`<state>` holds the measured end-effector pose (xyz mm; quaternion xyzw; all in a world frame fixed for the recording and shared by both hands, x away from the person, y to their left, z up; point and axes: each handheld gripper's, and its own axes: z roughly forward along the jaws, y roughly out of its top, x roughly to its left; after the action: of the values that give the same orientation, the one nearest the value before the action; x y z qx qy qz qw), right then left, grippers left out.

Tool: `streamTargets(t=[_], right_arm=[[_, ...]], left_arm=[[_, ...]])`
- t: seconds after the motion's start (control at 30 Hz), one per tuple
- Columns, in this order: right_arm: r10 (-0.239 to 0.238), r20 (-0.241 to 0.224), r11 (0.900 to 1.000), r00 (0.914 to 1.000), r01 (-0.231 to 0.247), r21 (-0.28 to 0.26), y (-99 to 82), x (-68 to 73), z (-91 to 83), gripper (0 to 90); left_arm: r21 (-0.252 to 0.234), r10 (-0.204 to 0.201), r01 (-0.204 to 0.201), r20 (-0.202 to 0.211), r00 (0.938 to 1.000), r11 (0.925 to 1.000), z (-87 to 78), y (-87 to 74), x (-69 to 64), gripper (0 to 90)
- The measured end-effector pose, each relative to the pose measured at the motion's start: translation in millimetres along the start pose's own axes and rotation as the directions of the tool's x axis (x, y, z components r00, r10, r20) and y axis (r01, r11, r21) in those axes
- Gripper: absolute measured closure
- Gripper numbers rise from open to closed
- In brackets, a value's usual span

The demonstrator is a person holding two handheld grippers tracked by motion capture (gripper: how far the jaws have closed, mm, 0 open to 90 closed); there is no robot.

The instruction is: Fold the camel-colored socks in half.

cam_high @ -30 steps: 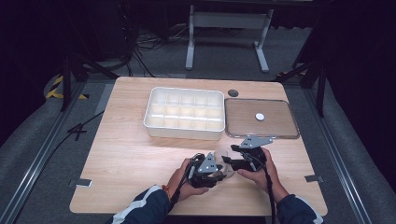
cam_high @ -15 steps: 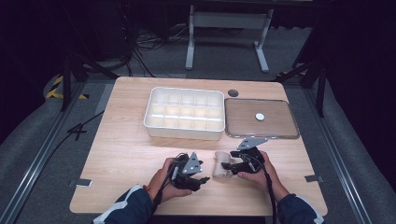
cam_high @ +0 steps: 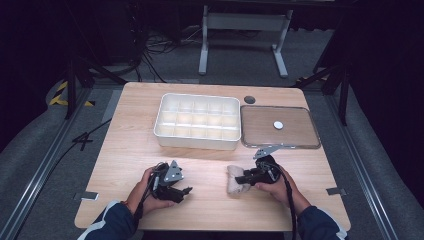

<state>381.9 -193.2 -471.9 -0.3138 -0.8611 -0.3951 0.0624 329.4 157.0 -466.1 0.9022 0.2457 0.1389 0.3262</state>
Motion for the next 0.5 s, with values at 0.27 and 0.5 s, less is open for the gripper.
streamTargets(t=[0.27, 0.5], right_arm=[[-0.094, 0.044, 0.9956, 0.9946, 0.094, 0.004, 0.7, 12.5, -1.4, 71.5], [-0.147, 0.068, 0.989, 0.9868, 0.148, -0.008, 1.4, 21.7, -7.7, 72.3]], left_arm=[[-0.017, -0.121, 0.12, -0.017, 0.9925, 0.9926, -2.8, -14.8, 17.8, 23.3], [0.006, -0.121, 0.121, -0.01, 0.9926, 0.9927, 1.4, -18.8, 21.9, 17.5]])
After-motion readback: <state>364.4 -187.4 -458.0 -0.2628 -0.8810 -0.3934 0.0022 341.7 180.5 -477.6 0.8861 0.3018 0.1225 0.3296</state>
